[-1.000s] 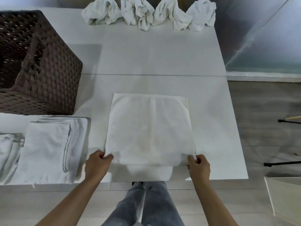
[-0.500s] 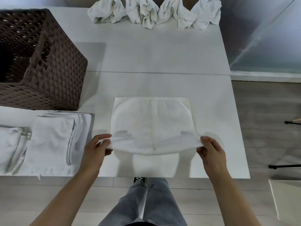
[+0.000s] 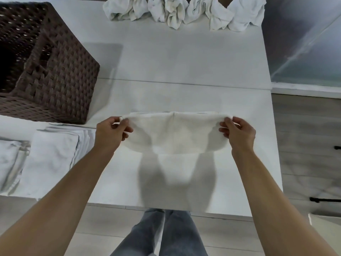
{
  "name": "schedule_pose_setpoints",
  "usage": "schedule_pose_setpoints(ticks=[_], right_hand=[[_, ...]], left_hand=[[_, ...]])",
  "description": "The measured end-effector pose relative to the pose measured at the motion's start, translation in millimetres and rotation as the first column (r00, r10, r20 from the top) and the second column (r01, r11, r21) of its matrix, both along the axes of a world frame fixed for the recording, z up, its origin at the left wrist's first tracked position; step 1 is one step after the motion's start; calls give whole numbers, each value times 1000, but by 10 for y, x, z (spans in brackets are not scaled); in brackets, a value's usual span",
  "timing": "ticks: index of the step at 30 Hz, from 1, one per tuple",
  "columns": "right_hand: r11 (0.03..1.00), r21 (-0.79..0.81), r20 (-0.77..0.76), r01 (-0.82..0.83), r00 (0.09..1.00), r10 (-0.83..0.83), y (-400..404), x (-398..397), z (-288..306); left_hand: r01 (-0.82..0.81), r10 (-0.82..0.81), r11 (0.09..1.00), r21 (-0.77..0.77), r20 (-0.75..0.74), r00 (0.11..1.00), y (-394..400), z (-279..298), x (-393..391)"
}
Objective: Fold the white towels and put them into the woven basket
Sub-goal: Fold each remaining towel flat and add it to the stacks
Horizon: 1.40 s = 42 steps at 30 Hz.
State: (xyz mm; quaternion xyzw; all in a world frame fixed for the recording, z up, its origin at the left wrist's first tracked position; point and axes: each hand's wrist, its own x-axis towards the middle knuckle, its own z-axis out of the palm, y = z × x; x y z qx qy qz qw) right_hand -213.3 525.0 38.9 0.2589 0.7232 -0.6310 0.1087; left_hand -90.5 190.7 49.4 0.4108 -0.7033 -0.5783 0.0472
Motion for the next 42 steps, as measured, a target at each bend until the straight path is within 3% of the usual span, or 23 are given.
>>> schedule_pose_setpoints(ticks=[6, 9, 12, 14, 16, 18, 19, 21, 24, 29, 37, 42], right_hand=[[1000, -12, 23, -18, 1000, 18, -99, -279, -183], [993, 3, 45, -117, 992, 117, -90, -314, -319], [911, 226, 28, -346, 937, 349, -92, -232, -420], [784, 395, 29, -478, 860, 510, -106, -143, -495], [547, 595, 63, -588, 713, 698, -117, -29, -603], [355, 723, 113, -593, 608, 786, -116, 120, -724], [325, 755, 122, -569, 609, 783, -118, 202, -758], [325, 795, 120, -512, 659, 743, -138, 379, -781], [313, 827, 126, -468, 695, 708, -205, 676, -780], [294, 806, 157, -514, 664, 731, -269, 1167, -783], [97, 824, 115, -559, 332, 936, -305, 1680, -764], [1, 770, 174, -638, 212, 962, -138, 1813, -856]], left_hand=[[-68, 68, 998, -7, 45, 997, -119, -280, -266], [-68, 69, 998, -18, 72, 995, -134, -438, -301], [66, -58, 996, -68, 112, 992, -69, -598, -219], [229, -210, 960, -162, 124, 970, 112, -664, -87], [441, -429, 846, -300, 110, 897, 409, -706, 86], [639, -626, 621, -453, 204, 753, 761, -716, 267], [709, -687, 512, -485, 265, 677, 944, -702, 353], [768, -749, 388, -510, 311, 585, 1263, -717, 501], [790, -770, 338, -512, 332, 545, 1521, -774, 630], [828, -717, 245, -505, 481, 505, 1347, -882, 758], [864, -641, 73, -498, 640, 424, 977, -940, 866], [848, -671, -21, -530, 636, 381, 911, -965, 1015]])
